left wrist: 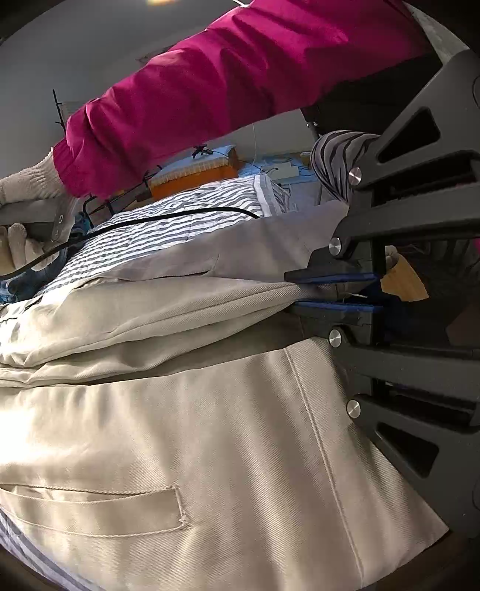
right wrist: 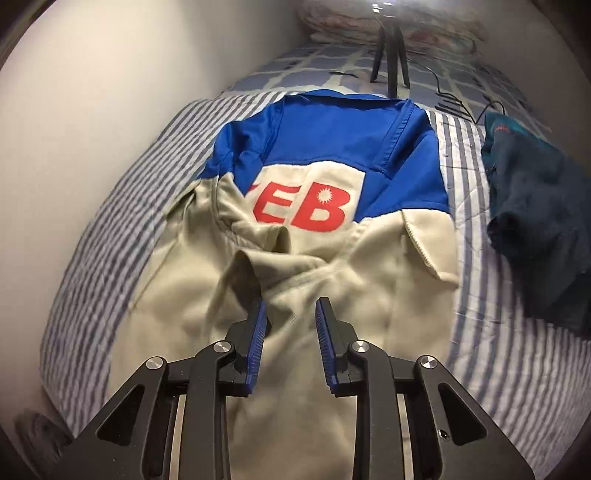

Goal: Fold large clothes
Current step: 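Open the right tool and lift it off the jacket, then grasp the jacket hem with both tools side by side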

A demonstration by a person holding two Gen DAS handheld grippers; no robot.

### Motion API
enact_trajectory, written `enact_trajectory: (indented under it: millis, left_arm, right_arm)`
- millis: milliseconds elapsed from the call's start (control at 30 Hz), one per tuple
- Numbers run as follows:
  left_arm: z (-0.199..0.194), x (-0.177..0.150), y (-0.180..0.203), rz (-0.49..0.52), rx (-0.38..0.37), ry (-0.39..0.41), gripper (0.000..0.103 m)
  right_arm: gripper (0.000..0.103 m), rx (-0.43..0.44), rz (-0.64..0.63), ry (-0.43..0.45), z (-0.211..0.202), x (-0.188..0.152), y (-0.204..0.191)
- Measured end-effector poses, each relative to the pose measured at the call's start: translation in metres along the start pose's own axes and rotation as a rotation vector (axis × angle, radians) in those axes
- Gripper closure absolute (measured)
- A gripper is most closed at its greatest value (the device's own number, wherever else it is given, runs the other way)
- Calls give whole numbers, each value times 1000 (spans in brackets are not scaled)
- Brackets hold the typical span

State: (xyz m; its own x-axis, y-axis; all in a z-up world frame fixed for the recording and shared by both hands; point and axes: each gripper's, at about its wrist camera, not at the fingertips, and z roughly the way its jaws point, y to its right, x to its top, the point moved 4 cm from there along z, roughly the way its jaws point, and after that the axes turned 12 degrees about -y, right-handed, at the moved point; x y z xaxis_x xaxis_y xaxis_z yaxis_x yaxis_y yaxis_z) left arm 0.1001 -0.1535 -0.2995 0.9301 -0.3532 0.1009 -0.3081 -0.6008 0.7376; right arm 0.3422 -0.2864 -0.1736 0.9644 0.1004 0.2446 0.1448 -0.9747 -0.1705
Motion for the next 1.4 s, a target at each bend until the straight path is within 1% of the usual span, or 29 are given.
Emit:
enact_trajectory:
  millis: [133, 200, 233, 300, 333, 400, 433, 467, 500, 600, 667, 700, 733, 767, 800, 867, 900, 933, 967, 1033, 1100, 1133, 1200, 1233, 1267, 1300, 1333, 1367, 1400]
  left_arm:
    - [0, -2, 3, 13, 10, 5, 97]
    - [0, -2, 4, 13, 11, 9, 97]
    - [-1, -2, 4, 14, 14, 14, 97]
    - [-4, -3, 5, 17, 29, 23, 97]
    - [-7, -4, 5, 20, 43, 29, 97]
    - [-6, -4, 2, 13, 53, 28, 97]
    - [-5, -4, -2, 5, 54, 22, 97]
    - [-3, -4, -2, 6, 54, 16, 97]
    - [-1, -4, -2, 6, 54, 12, 97]
    - [1, -5, 3, 26, 67, 10, 97]
    - [2, -5, 11, 36, 80, 20, 96]
    - [-1, -7, 13, 41, 85, 25, 96]
    - [-3, -10, 17, 49, 85, 34, 96]
    - [-8, -12, 18, 55, 89, 44, 96]
    - [-15, -15, 21, 66, 95, 56, 96]
    - [-24, -23, 26, 77, 97, 74, 96]
    - [-30, -28, 29, 80, 99, 84, 96]
    - [-36, -31, 29, 81, 111, 94, 96]
    - [-44, -34, 29, 81, 128, 114, 96]
    - [-58, -36, 23, 63, 155, 148, 96]
    - [-72, -34, 8, 26, 190, 176, 96]
    - [-77, -32, 0, 5, 199, 188, 96]
    - [-87, -26, -15, -28, 213, 204, 96]
    - [-89, -24, -21, -39, 219, 212, 96]
    - [-89, -21, -28, -42, 227, 211, 96]
    - [-83, -19, -37, -45, 230, 182, 96]
    - [-75, -19, -50, -72, 251, 145, 96]
    - [-70, -19, -59, -89, 262, 128, 96]
    - [-64, -22, -65, -85, 268, 110, 96]
  right_arm:
    - [78, -2, 8, -51, 24, 3, -5]
    - [100, -41, -6, -73, 32, 2, -7]
    - [100, -53, -10, -75, 33, 1, -9]
    - [101, -12, -5, -44, 26, 4, -8]
    - [101, 25, 20, -18, 25, 8, -5]
    - [100, 75, 81, -28, 40, 13, -2]
    - [100, 67, 92, -51, 52, 14, -2]
    - [100, 26, 70, -55, 59, 12, -5]
    - [100, 15, 53, -42, 56, 11, -8]
    - [100, 51, 44, -25, 25, 1, -4]
    - [100, 72, 53, 65, -22, -19, 8]
    - [100, 79, 57, 99, -38, -29, 12]
    - [100, 76, 64, 170, -66, -49, 20]
    - [100, 57, 58, 208, -84, -66, 25]
    - [100, 45, 51, 220, -95, -79, 28]
    - [100, 32, 57, 226, -112, -119, 37]
    - [100, 34, 57, 217, -113, -127, 40]
    - [100, 33, 58, 200, -111, -145, 42]
    - [100, 35, 59, 188, -106, -154, 42]
    - [100, 69, 57, 155, -93, -177, 31]
    - [100, 112, 43, 112, -72, -195, 16]
    - [100, 112, 23, 94, -63, -203, 7]
    - [100, 70, -36, 62, -46, -214, -5]
    - [100, 6, -66, 34, -31, -221, -11]
    - [100, -24, -64, 18, -22, -228, -11]
    - [100, -38, -42, -2, -11, -234, -8]
    - [100, -29, -17, 16, -10, -238, -5]
    - [100, -26, 9, 18, -14, -239, -3]
    - [100, -26, 30, 16, -18, -240, -1]
